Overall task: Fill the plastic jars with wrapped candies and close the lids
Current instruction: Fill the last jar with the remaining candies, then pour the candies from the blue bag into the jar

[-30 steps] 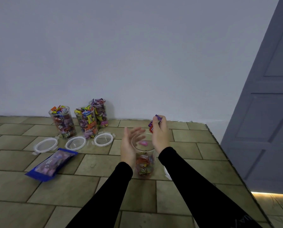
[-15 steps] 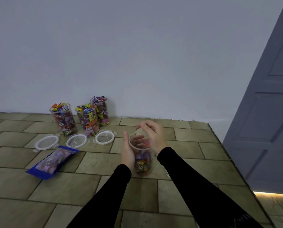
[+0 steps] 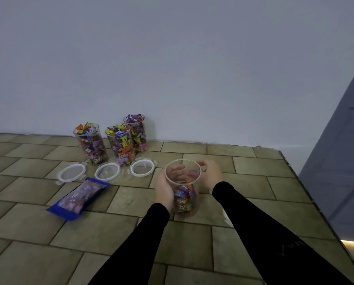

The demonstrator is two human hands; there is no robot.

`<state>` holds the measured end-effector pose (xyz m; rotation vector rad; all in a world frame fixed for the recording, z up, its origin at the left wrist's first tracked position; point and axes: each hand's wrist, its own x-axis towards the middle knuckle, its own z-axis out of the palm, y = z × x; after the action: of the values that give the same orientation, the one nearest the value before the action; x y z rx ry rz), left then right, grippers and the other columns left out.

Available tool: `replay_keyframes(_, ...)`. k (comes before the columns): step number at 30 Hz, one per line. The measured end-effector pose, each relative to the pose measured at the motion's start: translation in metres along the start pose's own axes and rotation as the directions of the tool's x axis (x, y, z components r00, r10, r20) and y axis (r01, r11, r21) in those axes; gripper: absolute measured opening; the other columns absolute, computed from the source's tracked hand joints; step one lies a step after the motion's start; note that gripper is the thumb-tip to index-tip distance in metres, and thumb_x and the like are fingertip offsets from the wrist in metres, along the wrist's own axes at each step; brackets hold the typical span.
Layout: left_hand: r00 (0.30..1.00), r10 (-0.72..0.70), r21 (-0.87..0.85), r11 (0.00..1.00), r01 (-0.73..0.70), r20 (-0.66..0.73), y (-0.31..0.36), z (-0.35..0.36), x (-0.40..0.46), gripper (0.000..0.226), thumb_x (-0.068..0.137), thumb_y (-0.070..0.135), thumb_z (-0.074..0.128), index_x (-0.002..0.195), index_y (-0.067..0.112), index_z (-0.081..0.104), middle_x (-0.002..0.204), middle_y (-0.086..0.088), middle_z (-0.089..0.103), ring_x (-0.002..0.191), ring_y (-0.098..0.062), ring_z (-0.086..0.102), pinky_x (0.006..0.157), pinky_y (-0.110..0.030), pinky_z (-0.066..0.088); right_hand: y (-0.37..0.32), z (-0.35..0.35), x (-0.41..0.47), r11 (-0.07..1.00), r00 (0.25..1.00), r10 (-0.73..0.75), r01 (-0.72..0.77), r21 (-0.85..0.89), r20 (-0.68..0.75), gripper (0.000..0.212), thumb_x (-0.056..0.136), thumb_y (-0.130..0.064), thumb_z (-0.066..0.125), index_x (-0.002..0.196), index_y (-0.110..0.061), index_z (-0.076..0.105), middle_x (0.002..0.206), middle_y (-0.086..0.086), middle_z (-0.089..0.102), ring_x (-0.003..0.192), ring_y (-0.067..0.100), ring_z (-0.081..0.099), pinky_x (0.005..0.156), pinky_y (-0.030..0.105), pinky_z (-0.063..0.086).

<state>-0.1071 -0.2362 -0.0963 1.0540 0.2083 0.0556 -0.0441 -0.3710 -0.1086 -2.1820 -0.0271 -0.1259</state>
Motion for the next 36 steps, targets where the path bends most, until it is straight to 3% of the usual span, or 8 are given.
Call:
replay_keyframes(4,1.0,0.011,-0.026,1.0,-0.01,0.013,-0.003,0.0,0.005,0.056,0.101,0.035,0.029,0.085,-0.005,0.065,0.061,-0.012,0.069,0.054,-0.021,0.066,0.054,-0.025,0.055,0.018,0.025,0.015,0.9,0.972,-0.047,0.141,-0.411,0.231,0.022,0.09,-0.026,0.056,0.106,-0.016,0.068,0.111,0.004,0.067,0.103,0.024,0.063,0.087,0.025,0.048)
replay_keyframes(12,0.999,0.05,-0.015,0.999,-0.05,-0.016,-0.003,-0.001,0.014,0.057,0.103,0.036,0.028,0.085,-0.004,0.064,0.064,-0.009,0.07,0.054,-0.018,0.065,0.061,-0.03,0.053,0.034,0.039,0.019,0.932,0.984,0.001,0.064,-0.357,0.179,0.013,0.088,-0.02,0.06,0.092,-0.015,0.072,0.091,0.006,0.072,0.086,0.021,0.066,0.076,0.032,0.053)
replay_keyframes(16,0.995,0.082,0.0,0.997,-0.082,-0.058,-0.004,-0.004,0.017,0.054,0.104,0.034,0.027,0.09,-0.005,0.062,0.082,-0.016,0.067,0.063,-0.023,0.059,0.061,-0.029,0.052,0.009,0.016,0.01,0.997,0.991,-0.038,0.047,0.068,-0.129,0.011,0.089,-0.007,0.061,0.095,-0.013,0.069,0.083,-0.004,0.064,0.08,0.015,0.058,0.07,0.025,0.045)
replay_keyframes(19,0.995,0.077,-0.023,0.997,-0.078,-0.058,-0.003,-0.003,0.017,0.055,0.104,0.033,0.027,0.089,-0.006,0.063,0.081,-0.016,0.066,0.064,-0.024,0.057,0.066,-0.033,0.048,-0.029,-0.01,-0.005,0.923,0.924,-0.095,0.221,0.315,-0.37,0.007,0.09,-0.015,0.064,0.092,-0.021,0.065,0.084,-0.006,0.065,0.076,0.008,0.06,0.067,0.016,0.048)
replay_keyframes(22,0.994,0.085,0.018,0.996,-0.084,-0.074,-0.002,-0.002,0.018,0.057,0.104,0.034,0.026,0.086,-0.003,0.066,0.07,-0.011,0.07,0.06,-0.022,0.062,0.069,-0.035,0.049,-0.06,-0.025,-0.024,0.825,0.886,-0.197,0.381,0.418,-0.419,0.009,0.089,-0.015,0.066,0.089,-0.024,0.064,0.082,-0.01,0.065,0.07,0.002,0.057,0.064,0.016,0.047)
replay_keyframes(27,0.994,0.064,-0.024,0.998,-0.066,-0.085,-0.002,0.001,0.012,0.056,0.103,0.036,0.029,0.091,-0.002,0.068,0.08,-0.018,0.07,0.072,-0.028,0.065,0.07,-0.034,0.053,-0.059,-0.028,-0.045,0.797,0.788,-0.589,0.603,0.03,-0.18,0.009,0.08,-0.016,0.064,0.087,-0.017,0.07,0.084,-0.01,0.067,0.078,0.004,0.058,0.077,0.015,0.045)
replay_keyframes(33,0.997,0.07,0.112,0.992,-0.066,-0.032,0.012,0.007,-0.007,0.049,0.104,0.027,0.029,0.087,0.003,0.068,0.069,-0.006,0.072,0.069,-0.021,0.068,0.055,-0.022,0.054,-0.066,-0.031,-0.055,0.741,0.721,-0.669,0.665,-0.093,-0.179,0.016,0.077,-0.018,0.058,0.086,-0.011,0.07,0.086,0.0,0.068,0.087,0.017,0.061,0.081,0.027,0.048)
replay_keyframes(36,0.982,0.189,0.327,0.929,-0.173,-0.019,0.023,-0.005,-0.012,0.037,0.104,0.018,0.033,0.092,0.008,0.067,0.069,0.006,0.073,0.067,-0.002,0.067,0.066,-0.023,0.052,-0.091,-0.025,-0.061,0.704,0.69,-0.709,0.702,-0.102,-0.148,0.014,0.077,-0.012,0.058,0.087,-0.009,0.068,0.085,0.0,0.066,0.086,0.015,0.058,0.081,0.02,0.043)
